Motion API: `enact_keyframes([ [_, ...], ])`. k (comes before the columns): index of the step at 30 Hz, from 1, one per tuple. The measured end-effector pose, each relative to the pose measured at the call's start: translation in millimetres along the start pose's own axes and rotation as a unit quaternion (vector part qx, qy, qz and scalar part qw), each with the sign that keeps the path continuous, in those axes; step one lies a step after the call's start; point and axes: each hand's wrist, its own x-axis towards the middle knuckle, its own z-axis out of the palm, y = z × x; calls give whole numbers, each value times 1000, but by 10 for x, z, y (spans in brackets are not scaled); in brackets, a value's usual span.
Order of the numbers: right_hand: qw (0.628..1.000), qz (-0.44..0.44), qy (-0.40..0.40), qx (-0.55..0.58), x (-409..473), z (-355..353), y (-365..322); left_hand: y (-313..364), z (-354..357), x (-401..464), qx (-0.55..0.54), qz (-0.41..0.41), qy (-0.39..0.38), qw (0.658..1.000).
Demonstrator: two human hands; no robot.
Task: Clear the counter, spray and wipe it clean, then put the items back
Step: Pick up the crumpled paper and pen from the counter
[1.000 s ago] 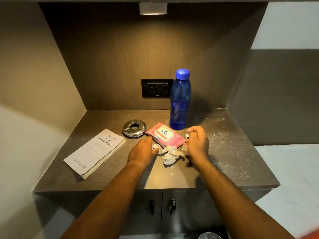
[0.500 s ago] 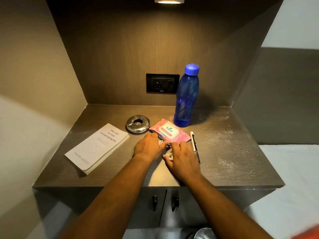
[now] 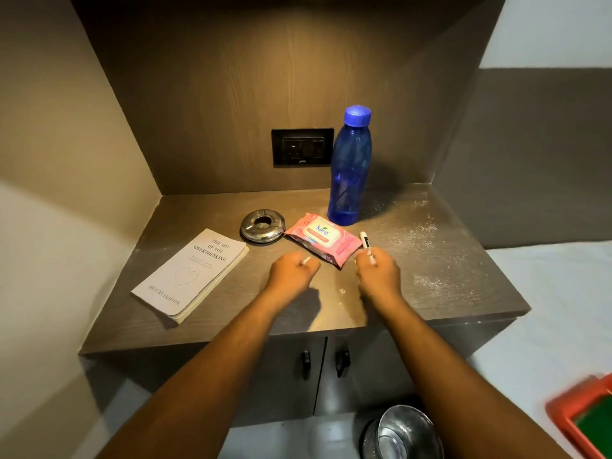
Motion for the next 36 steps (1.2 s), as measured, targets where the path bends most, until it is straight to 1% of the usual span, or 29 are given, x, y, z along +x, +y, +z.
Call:
enact_keyframes([
  [2, 988, 86, 16, 125, -136, -192, -22, 168, 206, -192, -75, -19, -48, 996],
  [4, 970, 114, 29, 210, -291, -416, 43, 277, 491, -398, -144, -55, -118, 981],
  [6, 954, 122, 67, 264, -458, -703, 212, 316, 848, -625, -186, -73, -197, 960],
  [7, 947, 131, 87, 279, -545, -859, 346, 304, 1038, -746, -196, -82, -234, 949],
  [9, 931, 169, 109, 304, -687, -1143, 677, 220, 1384, -933, -202, -117, -284, 930],
  [12, 907, 255, 118, 315, -826, -1485, 1376, -54, 1908, -1109, -151, -183, -322, 917],
  [14, 894, 311, 118, 301, -849, -1582, 1882, -294, 2238, -1127, -125, -219, -325, 911],
  [16, 889, 361, 109, 261, -836, -1630, 2486, -560, 2648, -1100, -105, -257, -302, 912],
  [18, 885, 392, 85, 235, -801, -1639, 3095, -862, 3059, -1058, -79, -291, -272, 914],
  [20, 884, 411, 69, 214, -748, -1619, 3735, -1254, 3558, -1015, -71, -317, -261, 909],
  [24, 881, 433, 78, 173, -594, -1453, 4943, -2200, 4461, -912, -123, -399, -256, 872],
  [27, 885, 454, 31, 97, -554, -1249, 5693, -2864, 4895, -873, -113, -453, -265, 844],
  [29, 892, 445, 1, 74, -540, -1164, 5983, -3184, 5047, -824, -110, -476, -279, 827],
  [31, 897, 430, -43, 89, -514, -1091, 6204, -3440, 5143, -743, -98, -477, -303, 819],
  [34, 881, 436, -87, 162, -513, -1056, 6351, -3665, 5117, -668, -108, -473, -313, 816],
  [36, 873, 444, -85, 184, -539, -1084, 6294, -3709, 5013, -676, -132, -466, -317, 816],
])
